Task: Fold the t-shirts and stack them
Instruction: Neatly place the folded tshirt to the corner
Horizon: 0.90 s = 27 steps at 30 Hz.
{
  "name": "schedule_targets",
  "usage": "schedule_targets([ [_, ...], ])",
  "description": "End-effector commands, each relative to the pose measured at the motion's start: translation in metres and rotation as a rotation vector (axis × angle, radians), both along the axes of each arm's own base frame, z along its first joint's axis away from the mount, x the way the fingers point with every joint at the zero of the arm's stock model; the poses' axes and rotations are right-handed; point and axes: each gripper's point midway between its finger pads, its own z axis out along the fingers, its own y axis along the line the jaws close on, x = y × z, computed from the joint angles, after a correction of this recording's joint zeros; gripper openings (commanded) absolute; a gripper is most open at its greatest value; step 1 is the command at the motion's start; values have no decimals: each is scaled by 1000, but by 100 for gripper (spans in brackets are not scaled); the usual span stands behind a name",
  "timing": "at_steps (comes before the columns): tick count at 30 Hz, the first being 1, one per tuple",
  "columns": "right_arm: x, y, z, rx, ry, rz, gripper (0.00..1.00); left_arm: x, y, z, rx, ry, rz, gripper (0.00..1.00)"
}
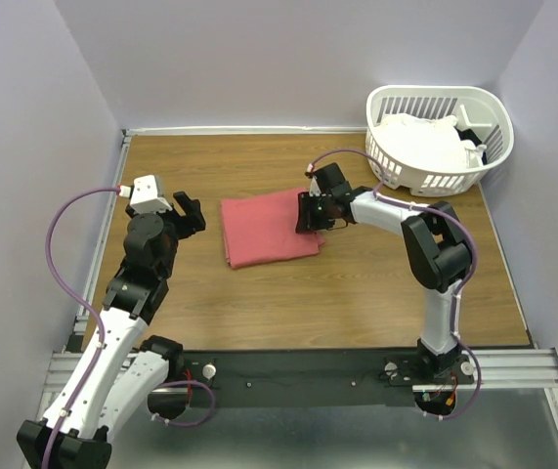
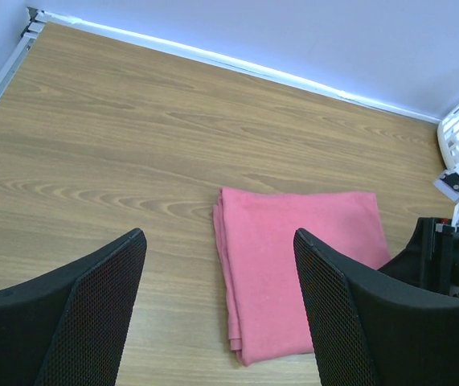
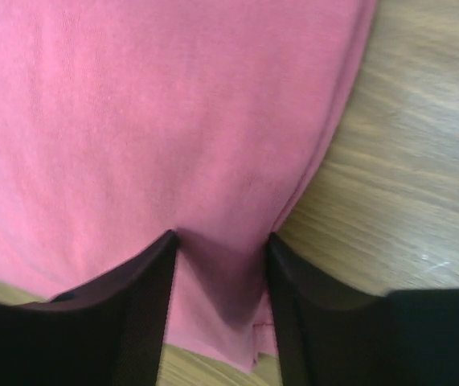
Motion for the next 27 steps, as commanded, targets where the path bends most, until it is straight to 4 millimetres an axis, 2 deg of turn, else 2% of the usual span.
schedule_targets([
  [1, -21, 8, -14, -24, 95, 52, 48, -1, 1, 3, -4, -23, -8, 82],
  [4, -20, -6, -14, -88, 76, 11, 28, -2, 0, 5, -9, -30, -14, 81],
  [5, -17, -16, -13, -132, 57, -17, 13, -2, 0, 4, -8, -29, -16, 82],
  [7, -15, -29, -10, -185, 28, -34, 2, -3, 0, 5, -11, -32, -15, 81],
  [10, -15, -58, -5, -277, -7, -82, 0, -5, -1, 6, -15, -39, -21, 81],
  [14, -23, -80, -7, -287, 25, -147, 0, -7, 2, 7, -19, -45, -10, 81],
  [18, -29, -120, -11, -348, 38, -244, 0, -8, 0, 5, -22, -39, -17, 81],
  [22, -26, -195, -5, -592, -10, -345, 0, -8, -2, 4, -27, -39, -27, 81],
  [23, -24, -222, 4, -717, -55, -398, 0, -9, -2, 4, -26, -37, -28, 81],
  [24, -27, -235, 9, -783, -64, -407, 0, -9, -2, 4, -28, -39, -29, 81],
  [25, -30, -258, 18, -895, -91, -435, 0, -9, -2, 4, -27, -37, -26, 81],
  [27, -36, -285, 29, -1001, -108, -479, 0, -9, -1, 3, -25, -36, -17, 81],
])
